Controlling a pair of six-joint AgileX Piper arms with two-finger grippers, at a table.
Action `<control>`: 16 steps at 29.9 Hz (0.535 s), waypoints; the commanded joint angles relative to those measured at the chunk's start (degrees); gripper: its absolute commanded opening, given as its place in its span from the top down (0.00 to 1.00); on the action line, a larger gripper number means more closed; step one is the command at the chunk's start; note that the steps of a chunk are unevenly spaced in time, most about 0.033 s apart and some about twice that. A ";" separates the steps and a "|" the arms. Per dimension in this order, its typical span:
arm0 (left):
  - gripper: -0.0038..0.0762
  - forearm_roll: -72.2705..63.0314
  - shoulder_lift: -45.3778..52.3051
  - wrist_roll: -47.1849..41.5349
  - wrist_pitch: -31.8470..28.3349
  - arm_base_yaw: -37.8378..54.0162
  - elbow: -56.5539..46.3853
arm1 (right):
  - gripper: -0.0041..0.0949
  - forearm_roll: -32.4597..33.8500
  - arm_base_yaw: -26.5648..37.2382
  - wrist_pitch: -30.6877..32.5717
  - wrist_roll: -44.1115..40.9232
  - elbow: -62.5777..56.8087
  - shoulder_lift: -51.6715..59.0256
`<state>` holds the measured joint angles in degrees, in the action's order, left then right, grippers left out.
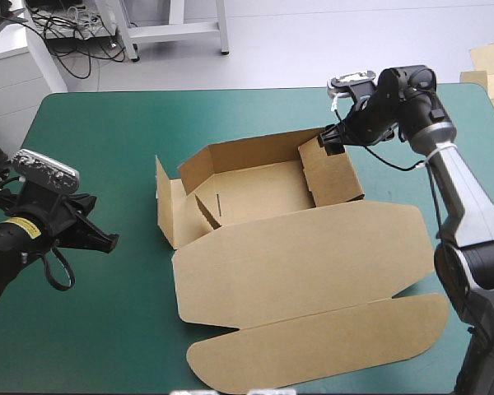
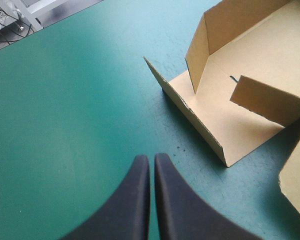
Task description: Fold the box
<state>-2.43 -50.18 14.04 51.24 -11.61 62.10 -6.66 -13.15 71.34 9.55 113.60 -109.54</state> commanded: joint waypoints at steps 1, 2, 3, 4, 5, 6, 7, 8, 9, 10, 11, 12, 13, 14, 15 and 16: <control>0.93 -0.65 0.57 -0.54 -3.06 0.04 1.49 | 0.21 -0.50 0.19 0.54 0.36 1.30 -1.13; 0.93 -0.65 0.57 -0.54 -3.04 0.04 1.49 | 0.21 -0.74 0.19 0.54 0.36 1.30 -2.14; 0.93 -0.65 0.57 -0.63 -2.94 0.04 1.49 | 0.21 -0.85 0.19 0.54 0.36 1.30 -2.96; 0.93 -0.65 0.57 -0.63 -2.83 0.04 1.49 | 0.21 -0.86 0.19 0.50 0.36 1.30 -3.62; 0.93 -0.65 0.57 -0.63 -2.84 0.04 1.49 | 0.21 -0.86 0.19 0.50 0.36 1.30 -4.47; 0.93 -0.65 0.57 -0.63 -2.84 0.04 1.49 | 0.21 -0.86 0.19 0.50 0.36 1.30 -4.94; 0.93 -0.65 0.57 -0.63 -2.84 0.04 1.49 | 0.21 -0.86 0.19 0.50 0.36 1.30 -5.48; 0.93 -0.65 0.57 -0.78 -2.84 0.04 1.49 | 0.21 -0.86 0.19 0.41 0.36 1.30 -6.04; 0.93 -0.51 0.57 -1.23 -2.84 0.04 1.49 | 0.22 -0.86 0.19 0.27 0.36 1.30 -6.44; 0.93 -0.42 0.57 -1.43 -2.59 0.04 1.49 | 0.23 -0.95 0.19 -0.02 0.36 1.30 -6.68; 0.93 -0.42 0.57 -1.43 -2.54 0.04 1.49 | 0.25 -0.95 0.19 -0.31 0.36 1.30 -6.97; 0.93 -0.42 0.57 -1.43 -2.54 0.04 1.49 | 0.29 -0.95 0.19 -0.67 0.36 1.30 -6.97; 0.93 -0.42 0.57 -1.43 -2.54 0.04 1.49 | 0.34 -0.95 0.19 -0.93 0.36 1.30 -6.97; 0.93 -0.42 0.57 -1.43 -2.54 0.04 1.49 | 0.42 -0.95 0.19 -1.08 0.36 1.30 -6.97; 0.93 -0.42 0.57 -1.43 -2.54 0.04 1.49 | 0.49 -0.95 0.19 -1.20 0.36 1.30 -6.97; 0.93 -0.42 0.57 -1.43 -2.54 0.04 1.49 | 0.58 -0.95 0.19 -1.20 0.36 1.30 -6.97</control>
<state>-2.66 -50.18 13.39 51.83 -11.61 62.10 -7.29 -13.15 71.03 9.55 113.55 -119.83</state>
